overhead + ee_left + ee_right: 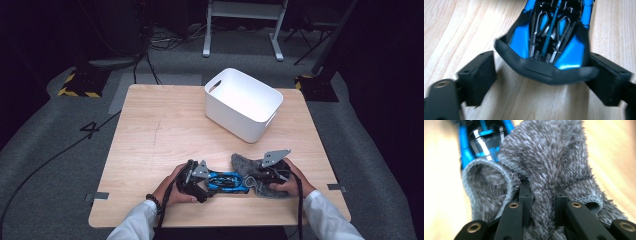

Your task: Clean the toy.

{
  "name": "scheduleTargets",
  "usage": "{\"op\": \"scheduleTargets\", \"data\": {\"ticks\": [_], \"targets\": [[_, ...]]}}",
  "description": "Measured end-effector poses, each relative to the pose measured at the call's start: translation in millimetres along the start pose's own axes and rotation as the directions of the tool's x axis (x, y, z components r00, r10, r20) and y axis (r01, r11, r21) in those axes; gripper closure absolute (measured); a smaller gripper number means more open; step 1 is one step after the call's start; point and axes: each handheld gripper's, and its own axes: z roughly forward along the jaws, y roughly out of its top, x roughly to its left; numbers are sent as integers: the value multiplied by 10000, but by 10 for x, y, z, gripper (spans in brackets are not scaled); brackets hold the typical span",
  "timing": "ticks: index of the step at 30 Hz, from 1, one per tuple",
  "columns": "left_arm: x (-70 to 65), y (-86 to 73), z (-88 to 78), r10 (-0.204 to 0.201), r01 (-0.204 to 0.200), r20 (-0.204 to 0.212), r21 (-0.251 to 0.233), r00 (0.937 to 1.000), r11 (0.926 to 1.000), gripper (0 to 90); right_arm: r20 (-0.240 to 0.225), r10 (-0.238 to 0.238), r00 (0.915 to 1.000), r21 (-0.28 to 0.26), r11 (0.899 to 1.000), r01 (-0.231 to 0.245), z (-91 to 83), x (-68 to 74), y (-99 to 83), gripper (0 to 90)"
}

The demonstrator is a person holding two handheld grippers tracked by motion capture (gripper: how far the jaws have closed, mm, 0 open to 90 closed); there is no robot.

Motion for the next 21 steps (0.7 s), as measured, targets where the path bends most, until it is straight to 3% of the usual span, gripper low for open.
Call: {"op": "scheduleTargets", "data": {"ticks": [3,8,12,13,19,21], "targets": [[2,1,-1,-112,112,-59,78,9999,9999,164,-358,-260,9990,162,9995,266,-44,35,-29,753],[22,23,22,-107,106,21,144,9999,9998,125,35,-309,9995,270,9992,308,-34,50,9,729],[61,80,91,59,-63,92,426,9999,9991,34,321,7,9995,36,10000,-8,-17,-8,63,727],[82,92,101,141,-151,220,469,9997,9988,0,385,53,9992,2,10000,-53,5,-23,76,730],[64,117,121,615,-640,608,413,9963,9971,14,503,83,9987,101,9999,-88,70,-22,104,735],[20,146,140,1038,-1067,992,244,9896,9940,60,452,126,9989,43,9999,-128,94,-15,111,735]]}}
